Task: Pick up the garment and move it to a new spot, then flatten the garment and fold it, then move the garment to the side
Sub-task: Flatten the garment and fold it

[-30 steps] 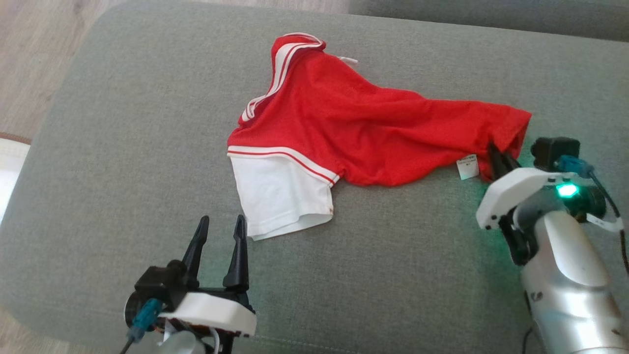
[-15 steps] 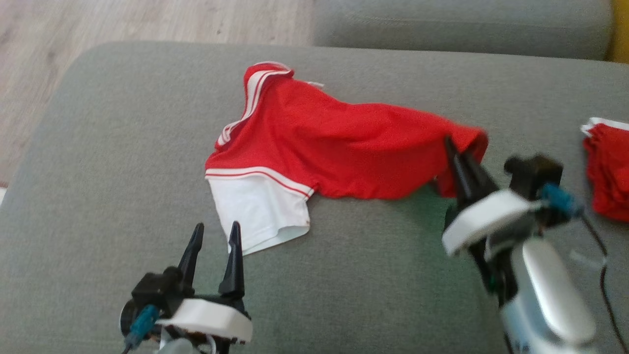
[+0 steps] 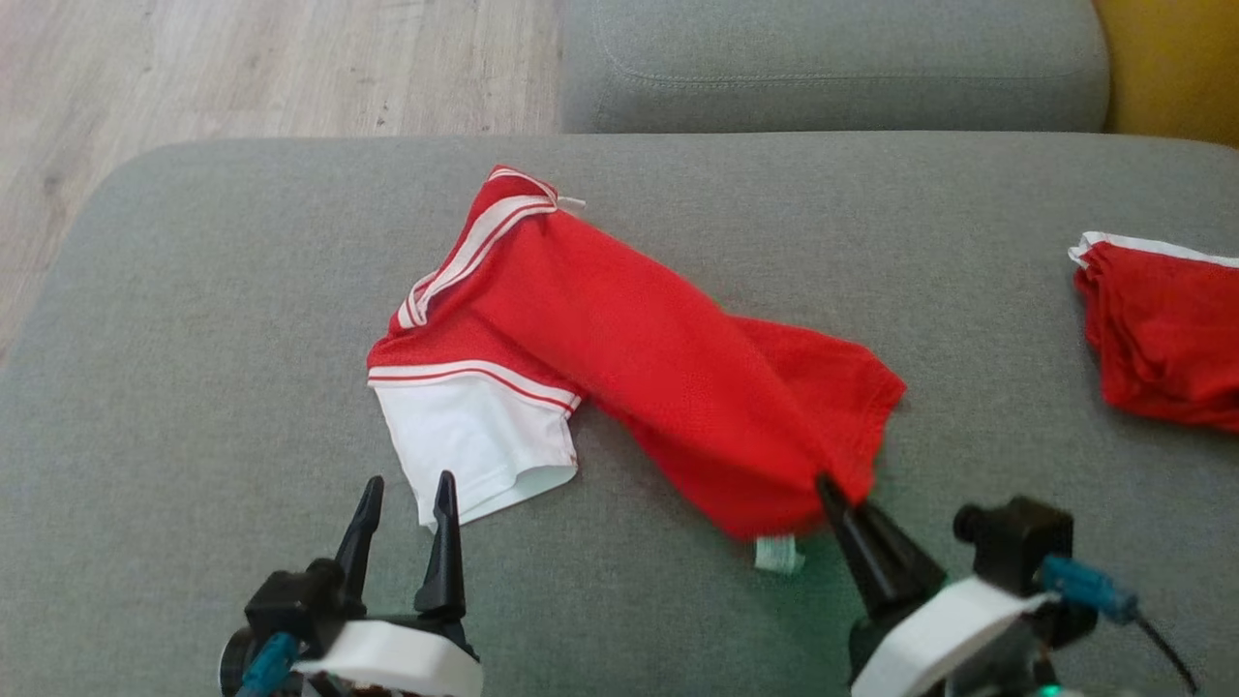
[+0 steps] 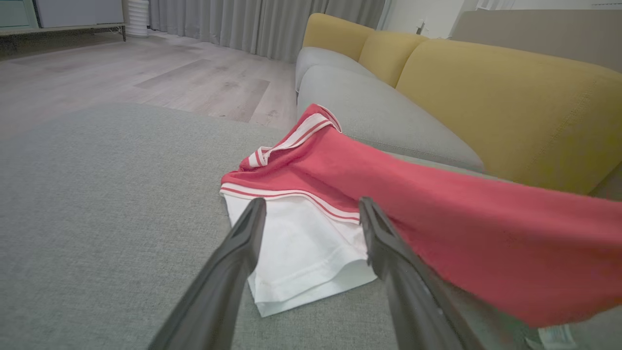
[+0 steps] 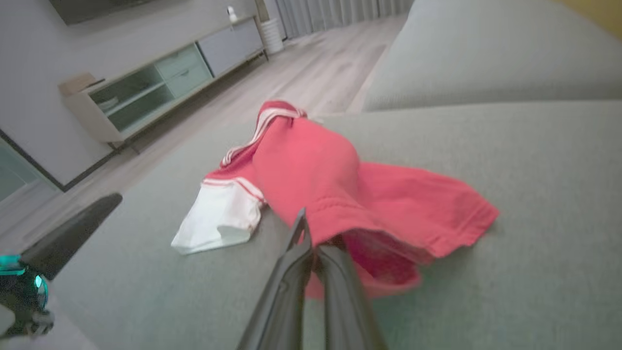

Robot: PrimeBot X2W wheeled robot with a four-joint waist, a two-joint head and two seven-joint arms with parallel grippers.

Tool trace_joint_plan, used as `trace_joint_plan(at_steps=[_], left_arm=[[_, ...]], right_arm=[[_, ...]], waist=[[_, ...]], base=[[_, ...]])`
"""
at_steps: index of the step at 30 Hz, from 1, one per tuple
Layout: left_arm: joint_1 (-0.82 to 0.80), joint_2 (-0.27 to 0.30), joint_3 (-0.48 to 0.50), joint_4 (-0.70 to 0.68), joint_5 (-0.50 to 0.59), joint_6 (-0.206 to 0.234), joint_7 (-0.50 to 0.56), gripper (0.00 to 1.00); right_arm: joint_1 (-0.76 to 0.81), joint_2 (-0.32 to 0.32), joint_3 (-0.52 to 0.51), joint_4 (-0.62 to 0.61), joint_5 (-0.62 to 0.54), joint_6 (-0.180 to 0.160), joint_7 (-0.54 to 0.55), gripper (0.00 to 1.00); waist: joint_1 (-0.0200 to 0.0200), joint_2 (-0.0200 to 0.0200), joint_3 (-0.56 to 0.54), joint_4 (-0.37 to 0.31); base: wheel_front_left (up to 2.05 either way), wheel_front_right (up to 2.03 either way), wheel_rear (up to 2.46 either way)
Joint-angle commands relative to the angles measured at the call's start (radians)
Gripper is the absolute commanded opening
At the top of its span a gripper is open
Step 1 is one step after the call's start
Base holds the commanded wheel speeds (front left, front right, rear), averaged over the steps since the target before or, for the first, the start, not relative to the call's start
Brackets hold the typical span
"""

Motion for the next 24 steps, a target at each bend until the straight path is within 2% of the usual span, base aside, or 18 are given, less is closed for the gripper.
trace_joint_plan(at_steps=[1, 2, 3, 4, 5, 9, 17, 21, 24], left_arm=[[-0.033, 0.02, 0.038, -0.031, -0.001, 0.004, -0.005, 1.0], [-0.034, 0.019, 0.037, -0.031, -0.001, 0.004, -0.005, 1.0], [-0.035, 0.018, 0.035, -0.03, -0.001, 0.003, -0.005, 1.0], [-0.035, 0.017, 0.033, -0.03, -0.001, 0.002, -0.005, 1.0], [-0.034, 0.017, 0.032, -0.029, -0.001, 0.001, -0.005, 1.0], [-0.029, 0.016, 0.027, -0.024, -0.002, -0.001, -0.006, 1.0], [-0.034, 0.007, 0.012, -0.023, 0.001, -0.006, -0.005, 1.0], [-0.041, 0.003, 0.008, -0.024, 0.003, -0.007, -0.005, 1.0], [-0.055, -0.002, 0.003, -0.023, 0.007, -0.013, -0.005, 1.0]], right_arm=[[-0.024, -0.003, 0.016, -0.028, 0.008, 0.007, -0.002, 0.0], [-0.014, -0.003, 0.005, -0.011, 0.012, 0.007, -0.003, 0.06], [-0.009, -0.003, -0.007, 0.008, 0.004, 0.007, -0.006, 0.32], [-0.007, -0.003, -0.021, 0.027, 0.003, 0.007, -0.015, 0.79], [-0.006, -0.003, -0.038, 0.046, -0.002, 0.007, -0.025, 1.0], [-0.007, -0.003, -0.076, 0.08, -0.015, 0.007, -0.043, 1.0], [-0.098, -0.003, -0.225, 0.041, -0.094, 0.007, -0.017, 1.0], [-0.172, -0.031, -0.246, 0.107, -0.12, 0.007, 0.015, 1.0], [-0.26, -0.083, -0.24, 0.227, -0.137, 0.007, 0.037, 1.0]], waist=[[0.0002, -0.0001, 0.002, 0.001], [0.0002, -0.0001, 0.002, 0.003], [0.0002, -0.0001, 0.003, 0.005], [0.0002, -0.0001, 0.004, 0.007], [0.0002, -0.0001, 0.005, 0.009], [0.0002, -0.0001, 0.004, 0.019], [0.0002, -0.0001, 0.018, 0.05], [0.0002, -0.0001, 0.036, 0.064], [0.0002, -0.0001, 0.061, 0.085]], base=[[0.0, 0.0, 0.0], [0.0, 0.0, 0.0], [0.0, 0.0, 0.0], [0.0, 0.0, 0.0], [0.0, 0.0, 0.0], [0.0, 0.0, 0.0], [0.0, 0.0, 0.0], [0.0, 0.0, 0.0], [0.0, 0.0, 0.0]])
